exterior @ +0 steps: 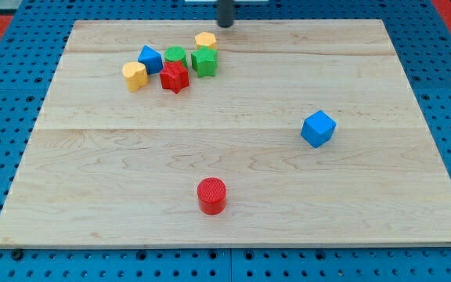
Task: Drag the hexagon into the bottom right side of the green star
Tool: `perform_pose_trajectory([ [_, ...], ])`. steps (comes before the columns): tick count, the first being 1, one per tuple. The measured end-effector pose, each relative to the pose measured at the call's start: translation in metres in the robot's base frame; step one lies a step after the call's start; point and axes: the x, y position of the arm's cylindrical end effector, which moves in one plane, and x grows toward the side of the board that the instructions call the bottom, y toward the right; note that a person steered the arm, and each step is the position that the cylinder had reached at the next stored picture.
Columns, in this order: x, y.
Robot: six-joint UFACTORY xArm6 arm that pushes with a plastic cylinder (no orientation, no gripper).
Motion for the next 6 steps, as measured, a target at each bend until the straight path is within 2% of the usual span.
perform_pose_trajectory([
  [1,0.003,-0.049],
  [2,0.05,-0.008],
  [3,0.058,0.055],
  [4,0.061,0.091],
  [5,0.05,0.078],
  [6,0.037,0.034],
])
